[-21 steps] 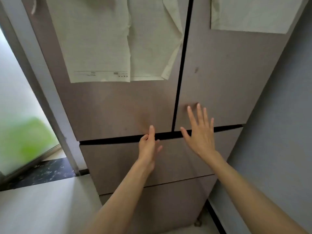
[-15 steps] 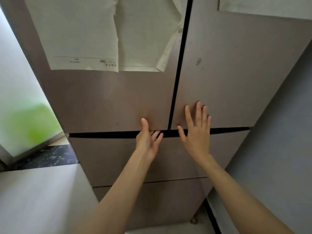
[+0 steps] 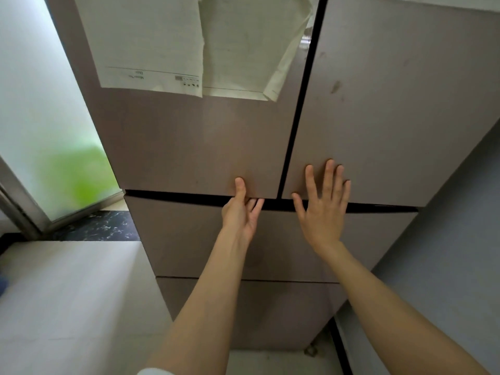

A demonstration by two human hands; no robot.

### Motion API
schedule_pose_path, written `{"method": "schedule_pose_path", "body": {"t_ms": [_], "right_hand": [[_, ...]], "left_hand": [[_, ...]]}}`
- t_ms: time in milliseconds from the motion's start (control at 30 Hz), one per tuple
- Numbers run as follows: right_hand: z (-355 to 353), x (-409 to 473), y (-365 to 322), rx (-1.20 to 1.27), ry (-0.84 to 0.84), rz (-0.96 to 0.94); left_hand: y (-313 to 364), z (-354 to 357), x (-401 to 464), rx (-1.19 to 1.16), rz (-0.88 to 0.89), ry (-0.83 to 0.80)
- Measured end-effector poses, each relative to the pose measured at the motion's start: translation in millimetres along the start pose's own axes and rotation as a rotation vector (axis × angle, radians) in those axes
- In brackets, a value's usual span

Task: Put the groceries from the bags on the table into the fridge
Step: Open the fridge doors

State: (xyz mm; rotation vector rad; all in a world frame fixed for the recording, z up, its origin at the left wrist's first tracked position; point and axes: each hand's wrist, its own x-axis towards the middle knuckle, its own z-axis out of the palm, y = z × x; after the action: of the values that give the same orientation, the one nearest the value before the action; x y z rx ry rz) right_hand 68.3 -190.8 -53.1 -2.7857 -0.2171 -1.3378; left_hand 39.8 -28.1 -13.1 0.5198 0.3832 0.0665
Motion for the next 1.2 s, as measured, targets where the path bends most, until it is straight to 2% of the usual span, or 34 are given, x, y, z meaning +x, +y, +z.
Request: {"method": "schedule_pose_path", "body": {"t_ms": [800,1000,1200], "right_hand": [[-16.6,6.9,-2.4,-0.075,0.016,-0.032],[-29.6,7.1,-7.4,0.026,-0.033,0.018],[-54.2,4.3,-7.6,0.149,-0.228,0.042]], "left_hand": [[16.1,-4.8,-16.9,0.053,-0.142,0.041],[18.4,-24.7,-39.4,0.155,-0.121,0.025],[24.4,-19.2,-59.4,0.14,-0.111,0.024]]}}
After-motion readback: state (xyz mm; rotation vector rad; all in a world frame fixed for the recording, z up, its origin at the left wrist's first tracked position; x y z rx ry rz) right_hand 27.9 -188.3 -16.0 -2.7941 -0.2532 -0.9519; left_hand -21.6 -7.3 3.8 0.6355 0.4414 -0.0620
